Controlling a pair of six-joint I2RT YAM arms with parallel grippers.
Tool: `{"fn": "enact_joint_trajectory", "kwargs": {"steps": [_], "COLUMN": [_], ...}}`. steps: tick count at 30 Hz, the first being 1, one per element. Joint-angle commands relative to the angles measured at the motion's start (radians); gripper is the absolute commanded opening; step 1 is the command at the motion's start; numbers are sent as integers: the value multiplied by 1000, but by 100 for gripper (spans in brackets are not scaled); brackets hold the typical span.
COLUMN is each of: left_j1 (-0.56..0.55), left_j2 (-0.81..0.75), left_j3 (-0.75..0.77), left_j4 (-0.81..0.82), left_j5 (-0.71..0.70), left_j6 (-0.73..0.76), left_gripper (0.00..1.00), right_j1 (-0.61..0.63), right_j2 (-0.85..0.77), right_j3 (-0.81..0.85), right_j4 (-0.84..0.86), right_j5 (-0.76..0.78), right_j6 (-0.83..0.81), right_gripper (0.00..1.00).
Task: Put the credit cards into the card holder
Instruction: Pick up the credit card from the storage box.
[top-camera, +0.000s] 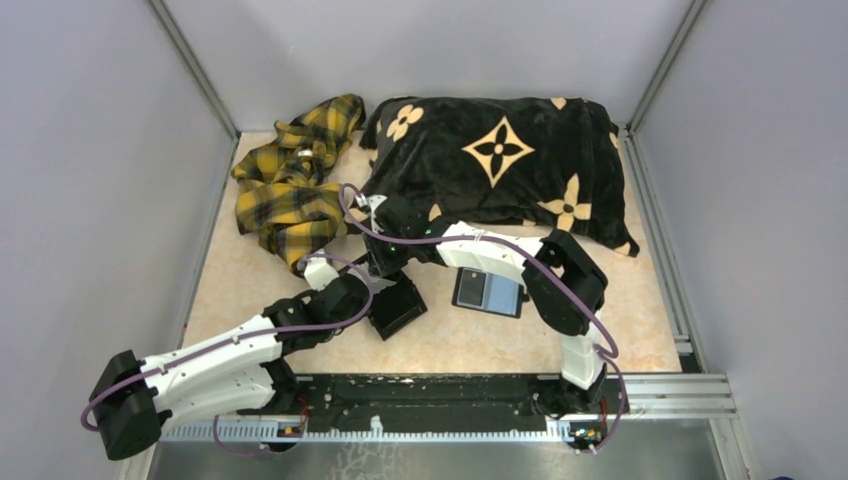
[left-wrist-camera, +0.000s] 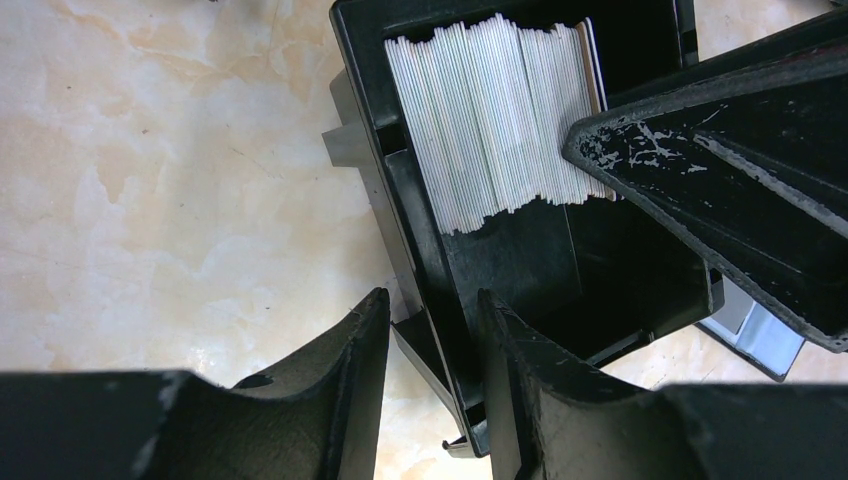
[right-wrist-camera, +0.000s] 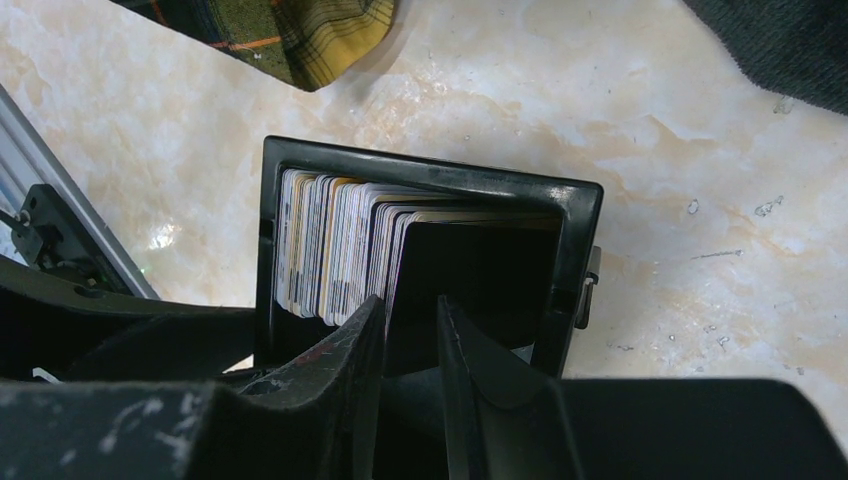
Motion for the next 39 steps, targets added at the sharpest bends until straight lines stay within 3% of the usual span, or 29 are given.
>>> {"fn": "enact_joint_trajectory", "kwargs": {"steps": [1,10,25,39], "left_j1": [-4,-4,-4,-4], "left_j2": [-3,-1,1,17], "left_j3": [-8,-11,-6,54], "left_j4": [-14,-9,-9,-48], "left_j5": [-8,-9,-10,-37], "left_j6": [-25,-25,-24,-4], "left_gripper": [45,44,44,46], "right_j1": [12,11,17,26], "right_j2": [-65,-70,-100,-149], "right_j3": [51,57,62,30], "right_j4": [6,-1,-6,-40], "right_j5": [-33,-29,-20,137], "right_j6": [16,14,13,-38], "right_gripper": [27,29,23,6]}}
